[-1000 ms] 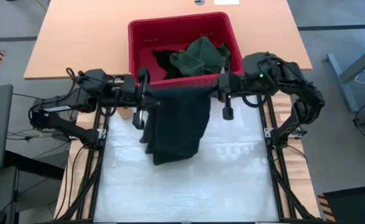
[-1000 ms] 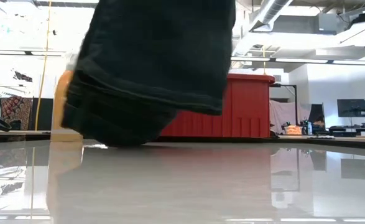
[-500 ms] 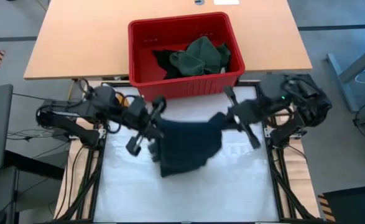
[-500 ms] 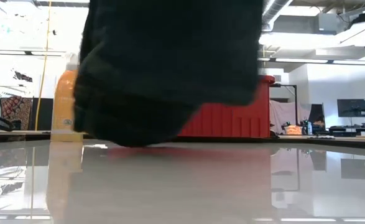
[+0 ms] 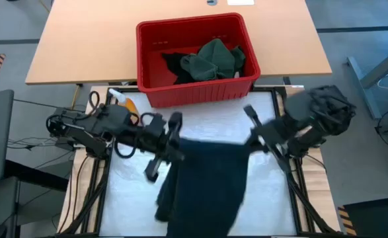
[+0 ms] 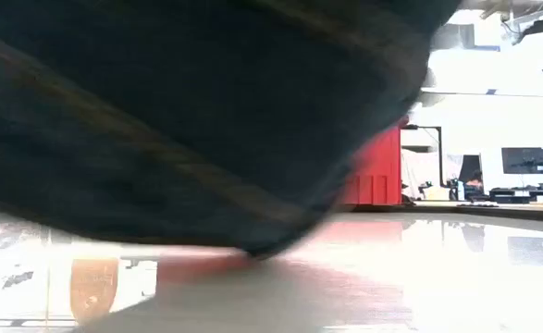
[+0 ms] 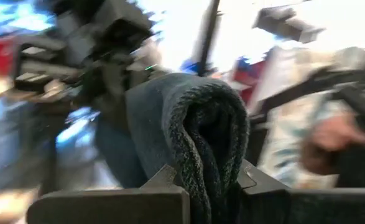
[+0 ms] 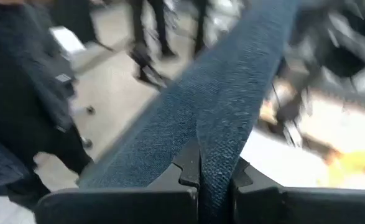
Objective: Fold laundry
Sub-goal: Fold the dark blue pants
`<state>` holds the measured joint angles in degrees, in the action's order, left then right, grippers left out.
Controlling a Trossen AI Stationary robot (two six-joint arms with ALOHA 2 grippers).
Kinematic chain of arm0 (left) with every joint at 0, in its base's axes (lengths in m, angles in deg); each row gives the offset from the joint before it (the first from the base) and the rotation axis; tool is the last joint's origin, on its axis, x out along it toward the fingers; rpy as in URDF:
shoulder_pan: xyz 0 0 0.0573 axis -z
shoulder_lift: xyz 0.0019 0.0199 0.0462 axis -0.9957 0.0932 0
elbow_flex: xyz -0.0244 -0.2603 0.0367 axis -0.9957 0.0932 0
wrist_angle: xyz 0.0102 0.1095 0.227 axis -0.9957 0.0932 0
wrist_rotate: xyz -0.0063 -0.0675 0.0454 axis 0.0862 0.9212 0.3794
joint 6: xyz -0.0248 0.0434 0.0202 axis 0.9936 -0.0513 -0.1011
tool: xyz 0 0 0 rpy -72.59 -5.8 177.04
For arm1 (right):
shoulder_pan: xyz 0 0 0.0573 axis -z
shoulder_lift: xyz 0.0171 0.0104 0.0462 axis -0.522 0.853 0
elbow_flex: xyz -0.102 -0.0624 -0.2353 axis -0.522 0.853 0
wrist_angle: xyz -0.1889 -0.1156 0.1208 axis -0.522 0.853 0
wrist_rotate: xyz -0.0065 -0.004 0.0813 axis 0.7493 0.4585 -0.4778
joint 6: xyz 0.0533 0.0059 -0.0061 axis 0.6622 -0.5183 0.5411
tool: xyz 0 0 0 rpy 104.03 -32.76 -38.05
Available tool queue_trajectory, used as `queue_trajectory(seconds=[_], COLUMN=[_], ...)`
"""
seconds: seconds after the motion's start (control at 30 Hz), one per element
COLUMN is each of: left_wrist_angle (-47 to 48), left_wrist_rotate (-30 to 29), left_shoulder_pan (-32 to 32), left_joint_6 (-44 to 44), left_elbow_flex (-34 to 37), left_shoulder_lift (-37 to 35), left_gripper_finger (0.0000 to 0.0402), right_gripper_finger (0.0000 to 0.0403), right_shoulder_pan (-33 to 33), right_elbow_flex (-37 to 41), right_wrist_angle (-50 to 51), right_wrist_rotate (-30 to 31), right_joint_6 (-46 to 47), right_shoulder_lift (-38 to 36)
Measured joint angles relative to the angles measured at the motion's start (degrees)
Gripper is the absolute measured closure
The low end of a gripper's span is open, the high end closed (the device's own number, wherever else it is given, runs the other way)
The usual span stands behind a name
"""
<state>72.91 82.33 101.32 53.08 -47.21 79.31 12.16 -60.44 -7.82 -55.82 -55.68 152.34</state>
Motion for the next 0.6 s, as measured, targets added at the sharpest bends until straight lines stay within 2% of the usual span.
queue_trajectory(seconds=[0.07,0.2,0.43,0.6], left_wrist_angle=[6.9,15.3,14.7,11.2], left_wrist_rotate=[-3.1,-3.2,0.2,5.8], left_shoulder_pan=[-2.2,-8.2,-20.8,-25.9], left_joint_6=[2.1,3.1,-0.3,-4.3], left_elbow_flex=[1.0,7.8,23.4,27.3], left_shoulder_lift=[-0.3,0.2,-2.5,-6.2], left_gripper_finger=[0.0391,0.0393,0.0394,0.0394], right_gripper_finger=[0.0366,0.0366,0.0366,0.0366], right_shoulder_pan=[4.1,12.8,25.8,29.8], right_elbow_flex=[1.5,9.9,29.7,35.0], right_wrist_angle=[4.5,8.0,1.1,-5.6], right_wrist_rotate=[0.1,0.7,1.2,1.3], right_joint_6=[2.5,4.8,5.7,5.5], right_shoulder_lift=[0.2,0.9,0.9,1.0])
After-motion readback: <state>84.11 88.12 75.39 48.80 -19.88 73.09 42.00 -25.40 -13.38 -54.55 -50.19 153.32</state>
